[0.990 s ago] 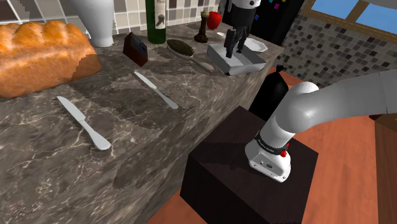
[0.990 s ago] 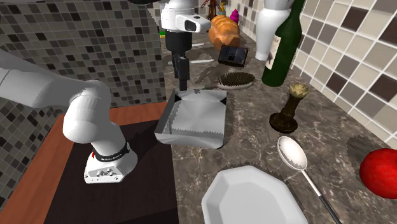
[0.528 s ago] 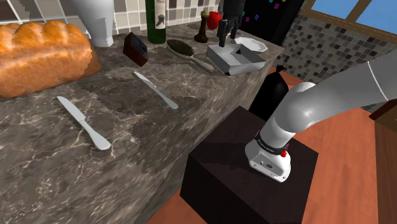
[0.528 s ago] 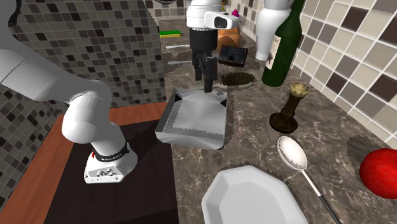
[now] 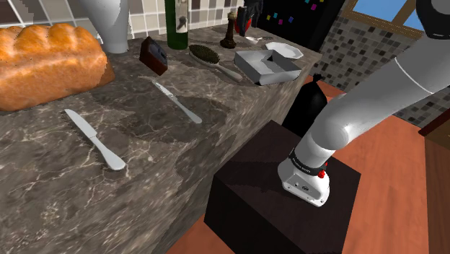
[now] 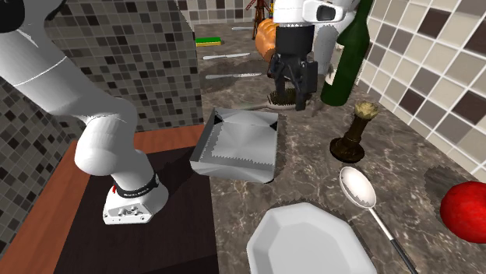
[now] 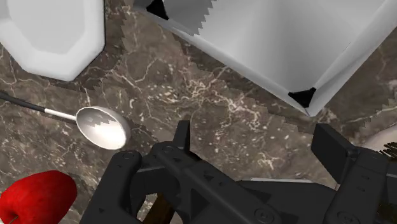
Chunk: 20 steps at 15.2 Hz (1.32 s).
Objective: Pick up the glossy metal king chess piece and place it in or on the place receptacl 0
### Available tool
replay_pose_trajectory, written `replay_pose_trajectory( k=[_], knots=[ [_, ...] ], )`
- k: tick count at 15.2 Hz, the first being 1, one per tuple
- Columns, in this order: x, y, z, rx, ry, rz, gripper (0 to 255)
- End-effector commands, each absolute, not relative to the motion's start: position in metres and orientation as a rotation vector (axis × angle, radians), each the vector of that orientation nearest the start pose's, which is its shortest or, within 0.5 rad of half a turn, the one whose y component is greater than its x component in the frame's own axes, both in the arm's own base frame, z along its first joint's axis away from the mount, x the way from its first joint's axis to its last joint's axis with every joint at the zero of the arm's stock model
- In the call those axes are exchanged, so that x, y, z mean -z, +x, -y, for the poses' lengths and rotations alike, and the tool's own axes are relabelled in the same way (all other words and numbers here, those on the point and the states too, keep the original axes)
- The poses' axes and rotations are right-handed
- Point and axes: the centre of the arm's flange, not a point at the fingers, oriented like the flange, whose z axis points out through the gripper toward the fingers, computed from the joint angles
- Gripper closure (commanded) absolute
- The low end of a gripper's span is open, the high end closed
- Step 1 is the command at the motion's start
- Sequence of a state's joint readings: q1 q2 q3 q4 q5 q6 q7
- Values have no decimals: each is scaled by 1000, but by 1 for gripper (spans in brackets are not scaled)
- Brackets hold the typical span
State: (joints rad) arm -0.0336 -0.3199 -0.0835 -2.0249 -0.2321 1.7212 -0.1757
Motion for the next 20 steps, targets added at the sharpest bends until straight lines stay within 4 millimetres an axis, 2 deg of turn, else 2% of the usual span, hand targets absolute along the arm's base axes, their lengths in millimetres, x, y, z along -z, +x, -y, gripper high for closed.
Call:
replay_pose_trajectory(
  k=[1, 11, 12, 20],
  knots=[
    [-589, 479, 90, -13, -3356, 177, 0],
    [-621, 587, 137, 37, -3422, 256, 0],
    [-622, 593, 140, 40, -3426, 260, 0],
    [-584, 594, 151, 40, -3426, 260, 0]
  ],
)
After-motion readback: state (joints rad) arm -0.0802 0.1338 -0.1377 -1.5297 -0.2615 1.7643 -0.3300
